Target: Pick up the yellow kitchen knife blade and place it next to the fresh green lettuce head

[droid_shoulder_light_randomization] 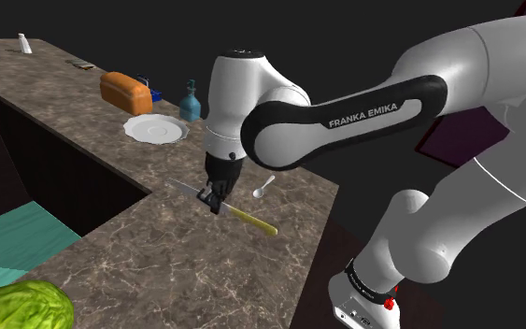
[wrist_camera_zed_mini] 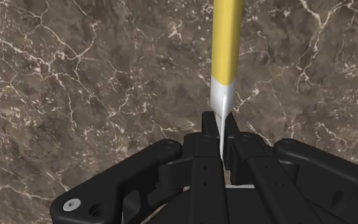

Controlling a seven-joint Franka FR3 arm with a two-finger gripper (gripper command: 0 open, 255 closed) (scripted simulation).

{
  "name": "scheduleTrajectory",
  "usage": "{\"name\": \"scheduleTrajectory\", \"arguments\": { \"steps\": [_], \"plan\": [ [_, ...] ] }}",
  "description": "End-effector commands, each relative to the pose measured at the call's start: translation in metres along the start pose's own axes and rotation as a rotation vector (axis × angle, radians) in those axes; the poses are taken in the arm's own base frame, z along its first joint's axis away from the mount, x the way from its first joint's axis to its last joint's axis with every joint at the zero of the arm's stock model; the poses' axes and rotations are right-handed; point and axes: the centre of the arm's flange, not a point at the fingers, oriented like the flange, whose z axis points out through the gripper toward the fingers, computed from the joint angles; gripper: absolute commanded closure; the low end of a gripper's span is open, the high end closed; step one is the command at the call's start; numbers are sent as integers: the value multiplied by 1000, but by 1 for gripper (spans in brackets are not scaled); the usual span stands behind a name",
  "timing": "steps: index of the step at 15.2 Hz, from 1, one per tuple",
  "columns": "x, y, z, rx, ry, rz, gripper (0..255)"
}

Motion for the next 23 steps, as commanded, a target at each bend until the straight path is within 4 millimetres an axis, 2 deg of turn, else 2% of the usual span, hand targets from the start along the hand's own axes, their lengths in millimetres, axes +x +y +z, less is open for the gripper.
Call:
{"name": "scheduleTrajectory", "arguments": {
  "steps": [1,13,23],
  "plan": [
    [-5,-25,-1,0,0,1,255],
    [-37,-177,0,0,0,1,255],
    [-36,-177,53,0,0,1,255]
  ]
}}
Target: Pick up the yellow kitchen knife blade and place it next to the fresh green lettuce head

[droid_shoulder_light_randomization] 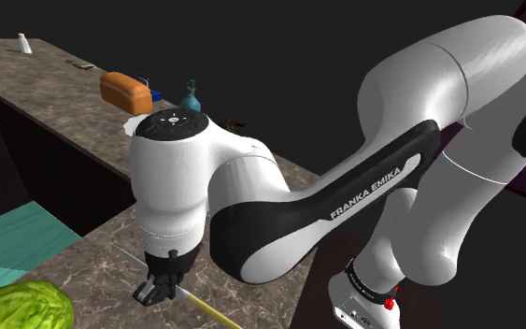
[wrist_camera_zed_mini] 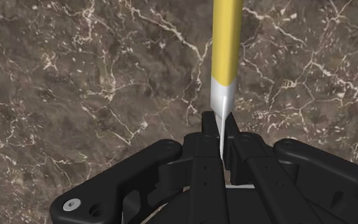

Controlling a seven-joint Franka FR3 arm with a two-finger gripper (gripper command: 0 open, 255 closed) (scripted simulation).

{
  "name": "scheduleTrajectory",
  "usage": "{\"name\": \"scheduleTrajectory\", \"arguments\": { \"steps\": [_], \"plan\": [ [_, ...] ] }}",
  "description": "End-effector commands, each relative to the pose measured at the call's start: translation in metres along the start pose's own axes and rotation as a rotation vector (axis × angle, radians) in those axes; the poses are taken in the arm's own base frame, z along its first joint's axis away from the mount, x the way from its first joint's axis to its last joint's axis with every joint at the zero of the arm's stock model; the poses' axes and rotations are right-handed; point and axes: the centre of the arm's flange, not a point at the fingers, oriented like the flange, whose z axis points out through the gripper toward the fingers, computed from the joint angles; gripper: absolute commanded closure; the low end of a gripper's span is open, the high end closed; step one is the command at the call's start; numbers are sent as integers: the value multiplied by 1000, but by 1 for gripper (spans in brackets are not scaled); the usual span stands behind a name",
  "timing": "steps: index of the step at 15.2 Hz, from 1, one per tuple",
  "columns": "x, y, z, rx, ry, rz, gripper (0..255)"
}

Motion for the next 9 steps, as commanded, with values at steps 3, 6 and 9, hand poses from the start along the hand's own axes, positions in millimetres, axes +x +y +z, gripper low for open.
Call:
{"name": "scheduleTrajectory", "arguments": {
  "steps": [3,6,9],
  "plan": [
    [0,1,21,0,0,0,255],
    [0,1,37,0,0,0,255],
    [0,1,53,0,0,0,255]
  ]
}}
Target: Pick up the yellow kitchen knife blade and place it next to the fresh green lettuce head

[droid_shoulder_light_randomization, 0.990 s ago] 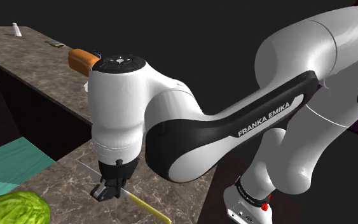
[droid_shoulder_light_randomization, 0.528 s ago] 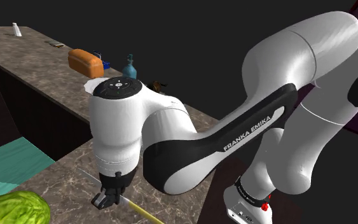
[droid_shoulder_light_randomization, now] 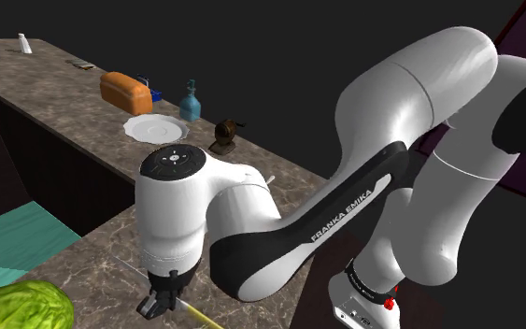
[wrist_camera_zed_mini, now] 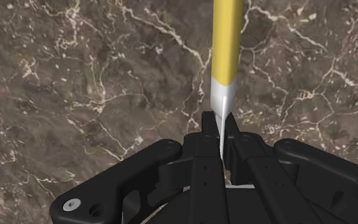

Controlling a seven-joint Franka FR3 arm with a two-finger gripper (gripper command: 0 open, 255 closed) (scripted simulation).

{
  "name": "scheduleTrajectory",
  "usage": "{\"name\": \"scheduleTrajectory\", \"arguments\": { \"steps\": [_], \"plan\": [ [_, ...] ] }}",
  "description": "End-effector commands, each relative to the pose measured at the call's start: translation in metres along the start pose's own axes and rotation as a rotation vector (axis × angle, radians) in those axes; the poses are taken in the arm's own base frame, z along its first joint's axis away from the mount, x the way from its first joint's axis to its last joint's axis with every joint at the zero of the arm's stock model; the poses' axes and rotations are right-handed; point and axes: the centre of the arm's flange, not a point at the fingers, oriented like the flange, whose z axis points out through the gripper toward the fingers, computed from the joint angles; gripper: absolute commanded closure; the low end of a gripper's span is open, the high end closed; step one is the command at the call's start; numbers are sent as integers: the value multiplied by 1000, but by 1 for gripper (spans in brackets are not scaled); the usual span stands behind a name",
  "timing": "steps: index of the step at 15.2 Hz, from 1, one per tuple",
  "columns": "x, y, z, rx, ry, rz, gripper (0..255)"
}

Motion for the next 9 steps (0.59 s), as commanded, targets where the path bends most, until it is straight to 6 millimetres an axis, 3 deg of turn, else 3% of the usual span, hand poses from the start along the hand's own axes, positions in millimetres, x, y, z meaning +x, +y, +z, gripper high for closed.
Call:
{"name": "scheduleTrajectory", "arguments": {
  "steps": [1,9],
  "plan": [
    [1,-1,11,0,0,0,255],
    [2,-1,53,0,0,0,255]
  ]
}}
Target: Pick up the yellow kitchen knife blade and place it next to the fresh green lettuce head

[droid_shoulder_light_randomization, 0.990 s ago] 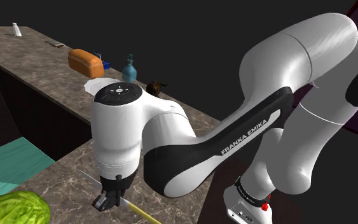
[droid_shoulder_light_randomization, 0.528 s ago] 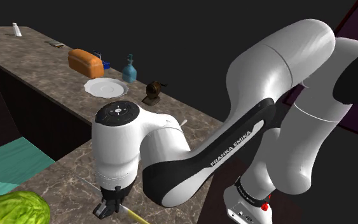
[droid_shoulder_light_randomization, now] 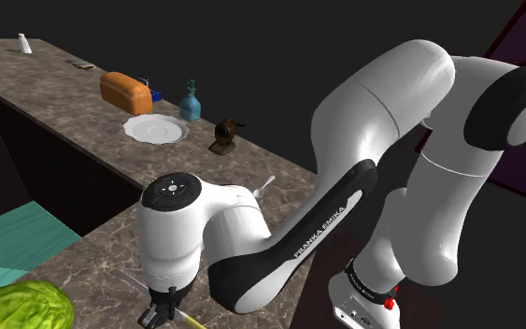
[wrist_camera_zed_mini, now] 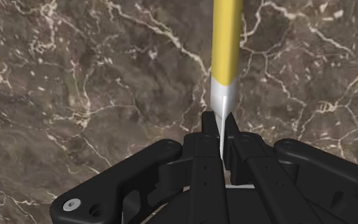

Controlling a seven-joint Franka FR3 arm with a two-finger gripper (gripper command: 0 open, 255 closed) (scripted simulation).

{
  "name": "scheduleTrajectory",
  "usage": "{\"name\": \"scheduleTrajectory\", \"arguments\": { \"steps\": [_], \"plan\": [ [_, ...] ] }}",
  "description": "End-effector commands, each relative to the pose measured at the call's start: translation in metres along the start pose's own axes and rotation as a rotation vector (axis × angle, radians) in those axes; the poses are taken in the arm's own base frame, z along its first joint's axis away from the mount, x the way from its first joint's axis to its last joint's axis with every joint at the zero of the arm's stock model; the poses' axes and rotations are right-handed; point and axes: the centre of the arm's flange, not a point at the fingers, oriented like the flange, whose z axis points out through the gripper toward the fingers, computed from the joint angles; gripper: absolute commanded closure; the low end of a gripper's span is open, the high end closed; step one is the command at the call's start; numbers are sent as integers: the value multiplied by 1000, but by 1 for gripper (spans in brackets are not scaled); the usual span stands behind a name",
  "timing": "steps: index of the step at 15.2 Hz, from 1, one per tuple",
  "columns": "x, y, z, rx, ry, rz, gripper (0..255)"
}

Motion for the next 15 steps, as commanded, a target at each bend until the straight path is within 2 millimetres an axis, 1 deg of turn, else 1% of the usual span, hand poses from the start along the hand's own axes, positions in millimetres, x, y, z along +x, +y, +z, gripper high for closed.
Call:
{"name": "scheduleTrajectory", "arguments": {
  "steps": [1,11,15],
  "plan": [
    [0,-1,11,0,0,0,255],
    [1,0,65,0,0,0,255],
    [1,0,65,0,0,0,255]
  ]
}}
